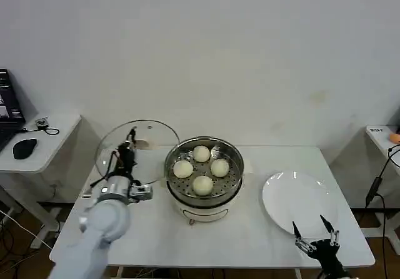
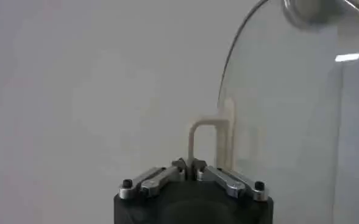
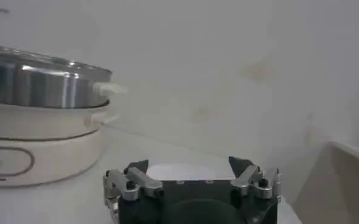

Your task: Take steamed baozi put them in steamer then cover it.

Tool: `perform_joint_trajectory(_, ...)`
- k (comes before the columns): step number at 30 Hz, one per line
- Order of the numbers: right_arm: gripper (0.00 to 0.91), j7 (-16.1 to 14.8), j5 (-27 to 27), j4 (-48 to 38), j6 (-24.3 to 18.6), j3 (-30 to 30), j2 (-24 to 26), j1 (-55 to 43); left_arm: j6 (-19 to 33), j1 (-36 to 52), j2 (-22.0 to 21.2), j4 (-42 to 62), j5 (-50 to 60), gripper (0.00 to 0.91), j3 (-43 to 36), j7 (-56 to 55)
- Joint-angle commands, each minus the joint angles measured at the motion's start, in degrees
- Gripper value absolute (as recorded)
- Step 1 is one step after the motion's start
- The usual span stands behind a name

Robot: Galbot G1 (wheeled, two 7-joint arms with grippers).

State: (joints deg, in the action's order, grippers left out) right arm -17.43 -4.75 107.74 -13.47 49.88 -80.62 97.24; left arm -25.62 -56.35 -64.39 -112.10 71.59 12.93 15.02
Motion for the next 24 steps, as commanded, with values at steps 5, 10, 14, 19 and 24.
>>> perform_joint_trajectory(5, 0.907, -0.1, 1.4, -1.9, 0.1, -1.9, 0.1, -1.2, -5.4, 5.0, -20.5, 6.8, 15.4, 0.0, -11.5, 6.7)
perform_joint_trajectory(10, 0.907, -0.1, 1.7, -2.1, 0.2, -2.4, -0.2, -1.3, -5.1, 6.0, -22.2, 9.7, 16.3, 0.0, -14.1, 6.1)
perform_joint_trajectory(14, 0.907, -0.1, 2.3, -2.0, 0.1, -2.7, -0.7, -1.0, -4.8, 6.1, -22.6, 11.3, 16.8, 0.0, -14.9, 6.0)
perform_joint_trajectory(19, 0.907, -0.1, 2.7, -2.1, 0.0, -3.0, -1.2, -0.9, -4.7, 6.4, -23.4, 13.4, 17.3, 0.0, -15.2, 5.7)
perform_joint_trajectory(24, 0.907, -0.1, 2.9, -2.3, -0.1, -3.1, -1.5, -1.0, -4.3, 6.5, -23.7, 14.9, 17.8, 0.0, -15.1, 5.3)
